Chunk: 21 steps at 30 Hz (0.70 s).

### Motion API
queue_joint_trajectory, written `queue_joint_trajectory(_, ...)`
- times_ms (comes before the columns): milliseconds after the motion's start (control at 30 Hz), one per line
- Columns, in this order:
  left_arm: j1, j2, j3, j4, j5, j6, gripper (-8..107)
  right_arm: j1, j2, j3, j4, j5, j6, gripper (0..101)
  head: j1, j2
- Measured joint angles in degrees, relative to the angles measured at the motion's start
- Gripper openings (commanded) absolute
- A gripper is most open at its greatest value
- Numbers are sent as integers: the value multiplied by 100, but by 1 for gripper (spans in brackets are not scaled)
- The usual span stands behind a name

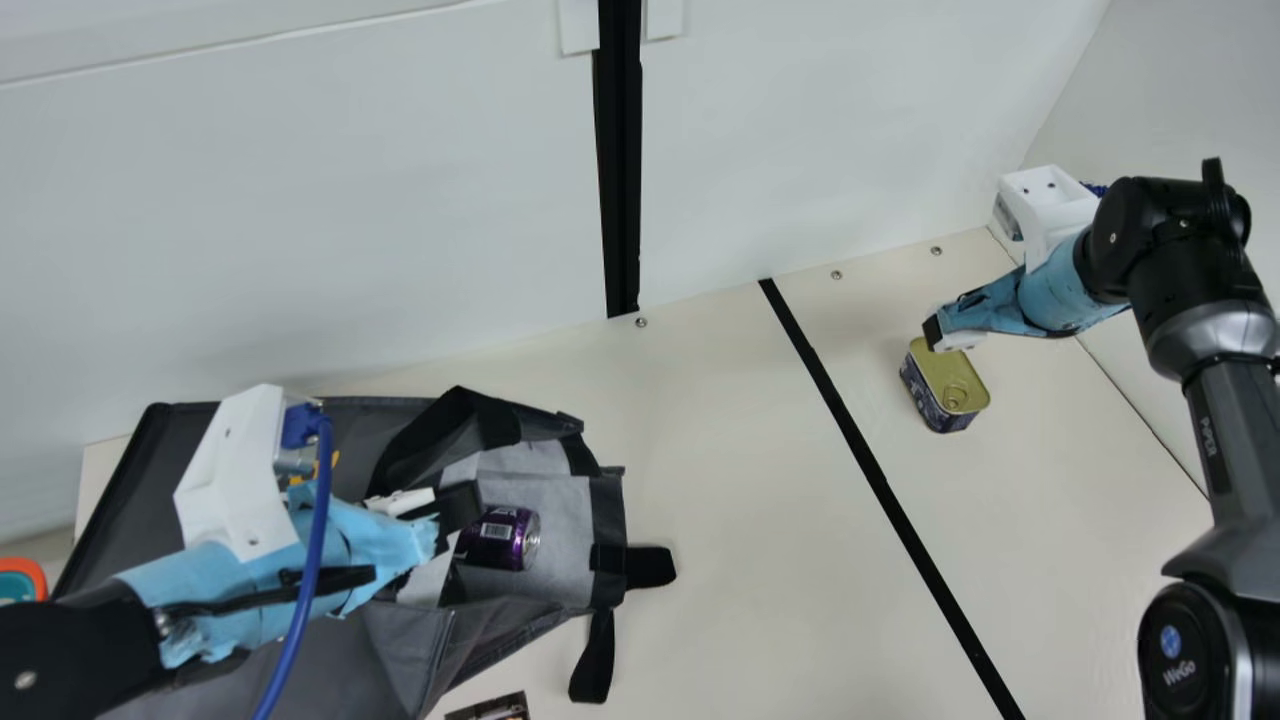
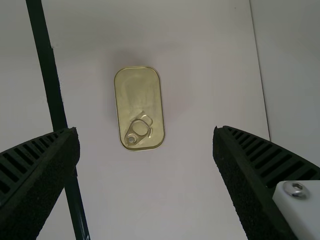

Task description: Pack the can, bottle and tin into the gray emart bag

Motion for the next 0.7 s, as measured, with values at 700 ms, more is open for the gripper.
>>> queue_joint_trajectory(700,0,0,0,0,0,0,10,-33,586,110,224,-299,-111,91,0,0)
